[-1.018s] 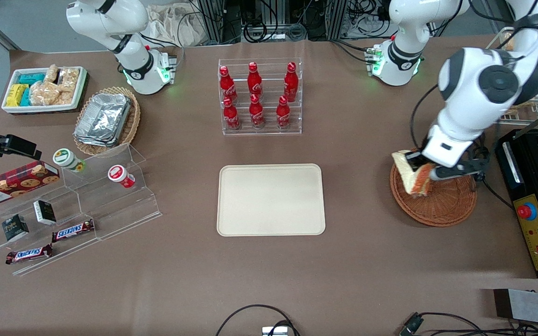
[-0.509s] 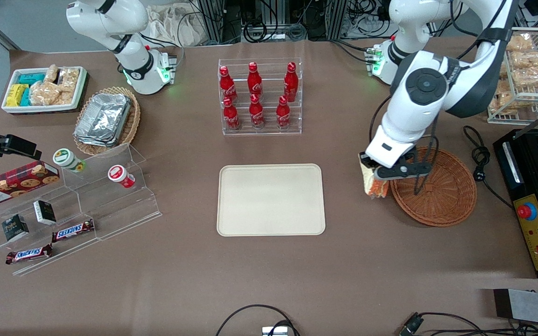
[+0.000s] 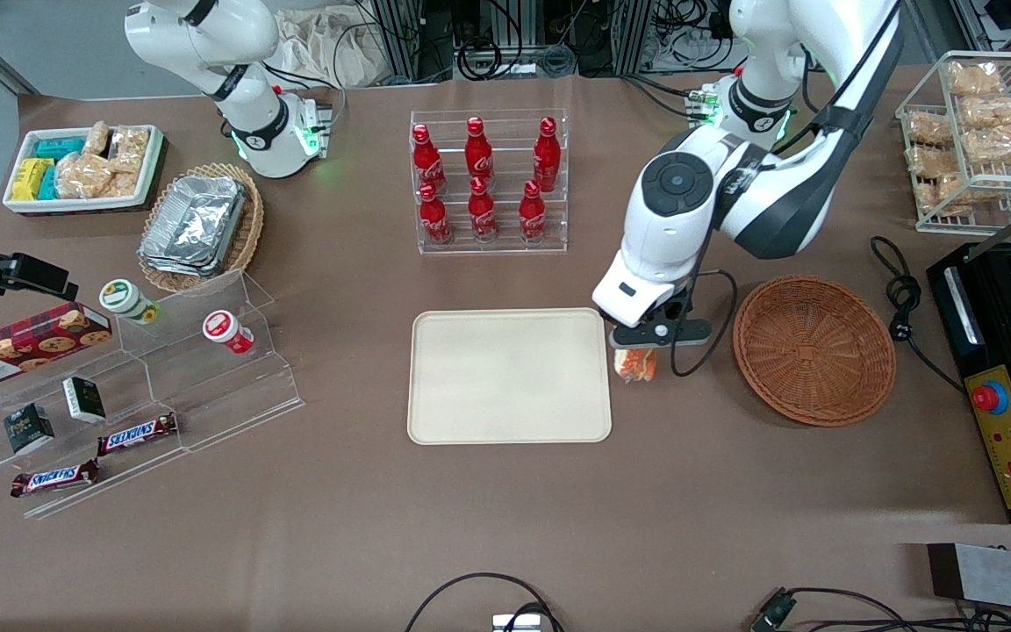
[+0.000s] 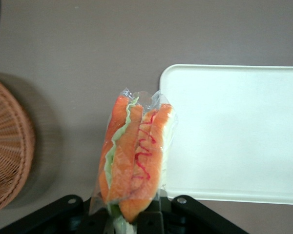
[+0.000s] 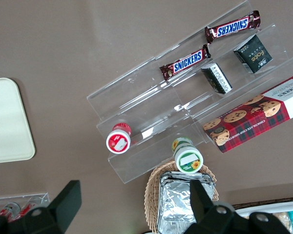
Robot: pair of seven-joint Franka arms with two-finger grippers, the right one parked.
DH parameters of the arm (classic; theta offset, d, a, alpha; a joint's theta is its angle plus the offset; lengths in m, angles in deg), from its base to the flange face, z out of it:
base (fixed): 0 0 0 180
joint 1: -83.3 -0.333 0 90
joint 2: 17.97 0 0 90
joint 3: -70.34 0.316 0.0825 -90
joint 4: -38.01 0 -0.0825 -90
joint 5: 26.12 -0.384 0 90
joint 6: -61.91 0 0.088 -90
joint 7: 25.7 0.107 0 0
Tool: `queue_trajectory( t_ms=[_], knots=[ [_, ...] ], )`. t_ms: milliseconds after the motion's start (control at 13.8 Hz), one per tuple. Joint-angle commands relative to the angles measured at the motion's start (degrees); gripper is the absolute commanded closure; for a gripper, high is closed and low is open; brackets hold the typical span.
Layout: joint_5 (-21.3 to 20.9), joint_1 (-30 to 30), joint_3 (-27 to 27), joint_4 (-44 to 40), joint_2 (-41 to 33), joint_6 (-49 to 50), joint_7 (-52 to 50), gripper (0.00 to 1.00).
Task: Place sandwich from basket to tray
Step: 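Lower the held sandwich onto the cream tray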
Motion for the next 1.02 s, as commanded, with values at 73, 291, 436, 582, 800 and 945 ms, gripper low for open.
queue_trajectory(
  t_ms=[73,291,436,582,800,945],
  knots=[
    [-5.0,3.6,0.0,-5.3,6.0,2.2,-1.1,0.95],
    [-5.2,6.1,0.2,-8.2,9.3,2.2,-2.4,0.95],
    [-5.3,7.5,0.4,-10.3,11.4,2.2,-3.5,0.95],
    [-7.3,8.5,0.7,-11.5,13.6,2.2,-5.0,0.95],
    [-12.3,10.0,0.6,-13.8,18.5,1.9,-9.5,0.95],
    [-12.3,10.0,0.6,-14.9,20.3,1.9,-9.5,0.96]
  ],
)
